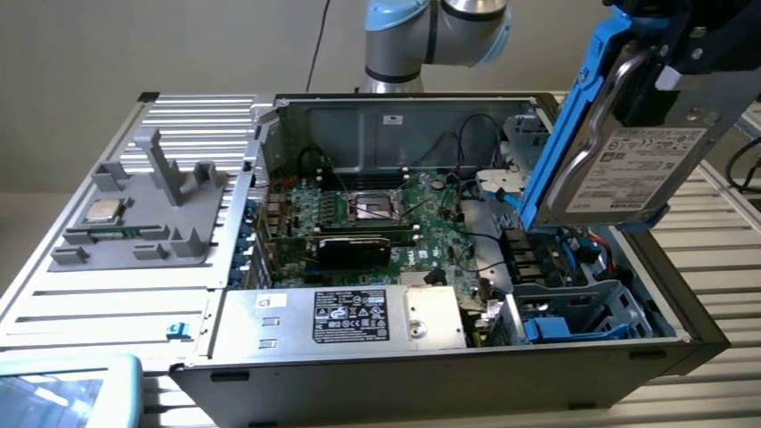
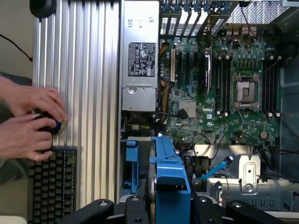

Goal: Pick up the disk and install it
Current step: 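Pick up the disk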

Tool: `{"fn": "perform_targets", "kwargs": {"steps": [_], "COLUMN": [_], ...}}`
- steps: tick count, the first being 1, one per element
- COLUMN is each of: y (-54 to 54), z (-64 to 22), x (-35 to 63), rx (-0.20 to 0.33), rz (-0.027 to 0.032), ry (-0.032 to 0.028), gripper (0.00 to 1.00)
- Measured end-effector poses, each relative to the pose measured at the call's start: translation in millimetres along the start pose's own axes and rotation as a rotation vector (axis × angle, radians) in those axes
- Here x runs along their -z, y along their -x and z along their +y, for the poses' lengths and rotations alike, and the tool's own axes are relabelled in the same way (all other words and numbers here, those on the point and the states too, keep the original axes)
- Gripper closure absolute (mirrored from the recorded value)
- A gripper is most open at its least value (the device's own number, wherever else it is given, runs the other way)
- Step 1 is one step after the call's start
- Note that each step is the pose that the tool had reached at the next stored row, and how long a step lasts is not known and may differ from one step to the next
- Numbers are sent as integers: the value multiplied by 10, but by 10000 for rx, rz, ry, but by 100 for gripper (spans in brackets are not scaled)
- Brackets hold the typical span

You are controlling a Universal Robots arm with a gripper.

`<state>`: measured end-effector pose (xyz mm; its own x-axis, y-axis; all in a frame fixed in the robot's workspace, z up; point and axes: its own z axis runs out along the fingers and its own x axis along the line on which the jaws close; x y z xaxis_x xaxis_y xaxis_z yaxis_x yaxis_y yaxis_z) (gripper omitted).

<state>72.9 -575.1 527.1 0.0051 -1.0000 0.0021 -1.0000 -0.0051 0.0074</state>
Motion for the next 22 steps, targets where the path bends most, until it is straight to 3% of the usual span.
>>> {"fn": "perform_targets", "kwargs": {"steps": [5,9,13,17,22], "y": [-122,-238,-275,-279,-278], "z": [-150,-205,-208,-203,-187], "x": [1,-10,-33,-54,-74], "rx": [0,1,-1,0,-4], "rz": [0,-6,-10,-7,10], "ry": [0,-2,-25,-132,-179], "gripper": [63,63,63,63,63]}}
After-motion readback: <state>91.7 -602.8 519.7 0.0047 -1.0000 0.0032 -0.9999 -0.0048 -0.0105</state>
